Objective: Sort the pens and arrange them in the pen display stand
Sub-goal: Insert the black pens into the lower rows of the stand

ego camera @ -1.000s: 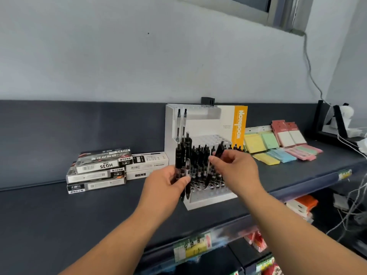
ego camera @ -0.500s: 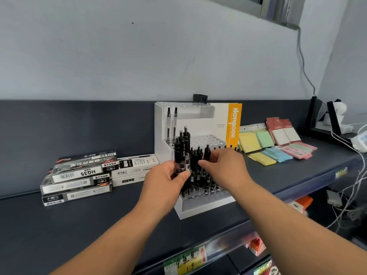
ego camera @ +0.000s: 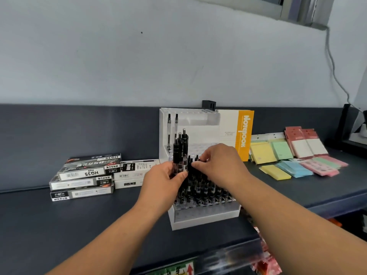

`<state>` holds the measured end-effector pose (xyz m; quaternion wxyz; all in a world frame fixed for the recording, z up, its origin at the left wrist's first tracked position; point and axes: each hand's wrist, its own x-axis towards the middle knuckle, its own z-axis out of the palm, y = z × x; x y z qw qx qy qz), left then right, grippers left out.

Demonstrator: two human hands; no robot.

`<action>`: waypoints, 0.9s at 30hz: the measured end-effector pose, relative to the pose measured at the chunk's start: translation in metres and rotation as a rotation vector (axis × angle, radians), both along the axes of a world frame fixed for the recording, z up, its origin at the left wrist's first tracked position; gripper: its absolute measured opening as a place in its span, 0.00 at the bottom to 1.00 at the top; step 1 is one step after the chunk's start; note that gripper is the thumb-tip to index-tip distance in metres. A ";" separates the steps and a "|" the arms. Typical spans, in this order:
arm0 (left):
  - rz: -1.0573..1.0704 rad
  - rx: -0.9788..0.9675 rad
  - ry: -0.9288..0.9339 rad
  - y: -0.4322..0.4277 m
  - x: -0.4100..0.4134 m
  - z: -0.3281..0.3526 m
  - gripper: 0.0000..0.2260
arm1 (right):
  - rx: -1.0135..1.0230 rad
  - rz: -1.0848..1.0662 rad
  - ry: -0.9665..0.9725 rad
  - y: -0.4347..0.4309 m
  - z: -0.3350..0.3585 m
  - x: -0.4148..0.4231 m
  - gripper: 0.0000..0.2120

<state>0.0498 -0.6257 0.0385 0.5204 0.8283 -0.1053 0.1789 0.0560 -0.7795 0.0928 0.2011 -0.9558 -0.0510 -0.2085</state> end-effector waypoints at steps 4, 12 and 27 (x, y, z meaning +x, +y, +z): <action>0.055 0.000 0.009 -0.006 -0.001 0.001 0.03 | -0.093 0.012 -0.025 0.000 0.001 0.004 0.17; 0.112 0.020 0.010 -0.016 -0.004 0.001 0.05 | -0.193 0.073 -0.014 -0.012 -0.003 0.006 0.16; -0.001 -0.107 0.148 -0.006 -0.013 -0.006 0.02 | 0.700 0.531 0.270 -0.018 0.010 -0.002 0.04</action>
